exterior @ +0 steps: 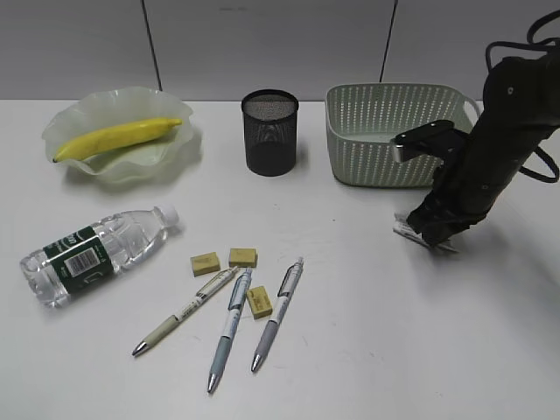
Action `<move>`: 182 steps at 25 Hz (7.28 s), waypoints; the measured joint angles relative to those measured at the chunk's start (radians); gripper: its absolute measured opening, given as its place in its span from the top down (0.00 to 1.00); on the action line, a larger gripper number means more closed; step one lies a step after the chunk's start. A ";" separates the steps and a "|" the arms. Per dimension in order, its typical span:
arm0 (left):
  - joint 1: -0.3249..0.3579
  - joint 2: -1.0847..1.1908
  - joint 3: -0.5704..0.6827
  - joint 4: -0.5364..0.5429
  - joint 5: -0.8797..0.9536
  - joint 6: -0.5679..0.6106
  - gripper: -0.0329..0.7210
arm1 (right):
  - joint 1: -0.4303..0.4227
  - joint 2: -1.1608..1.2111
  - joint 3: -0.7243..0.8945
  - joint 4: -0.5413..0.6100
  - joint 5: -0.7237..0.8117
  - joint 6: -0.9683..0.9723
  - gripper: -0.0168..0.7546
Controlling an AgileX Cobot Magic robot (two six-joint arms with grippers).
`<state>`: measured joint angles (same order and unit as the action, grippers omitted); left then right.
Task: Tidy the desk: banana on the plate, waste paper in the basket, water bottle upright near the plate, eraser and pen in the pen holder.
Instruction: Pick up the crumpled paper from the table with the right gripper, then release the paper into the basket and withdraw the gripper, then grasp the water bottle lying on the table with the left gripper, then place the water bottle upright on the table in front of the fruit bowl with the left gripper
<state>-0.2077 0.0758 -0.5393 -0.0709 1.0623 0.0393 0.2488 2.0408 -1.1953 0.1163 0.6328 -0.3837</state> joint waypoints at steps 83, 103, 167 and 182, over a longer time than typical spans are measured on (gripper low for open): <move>-0.001 0.693 -0.164 -0.030 -0.357 0.224 0.47 | 0.000 -2.048 0.684 -0.051 0.411 0.314 0.22; -0.174 1.845 -0.788 0.081 -0.105 0.332 0.22 | 0.000 -2.048 0.684 -0.051 0.410 0.315 0.22; -0.131 1.396 0.000 -0.268 -1.599 0.076 0.31 | 0.000 -2.048 0.684 -0.051 0.407 0.315 0.22; -0.130 1.712 0.000 -0.030 -2.002 -0.057 0.31 | 0.000 -2.048 0.684 -0.051 0.407 0.315 0.22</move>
<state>-0.3380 1.7882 -0.5390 -0.1014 -0.9400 -0.0181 0.2488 -0.0070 -0.5110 0.0658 1.0401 -0.0684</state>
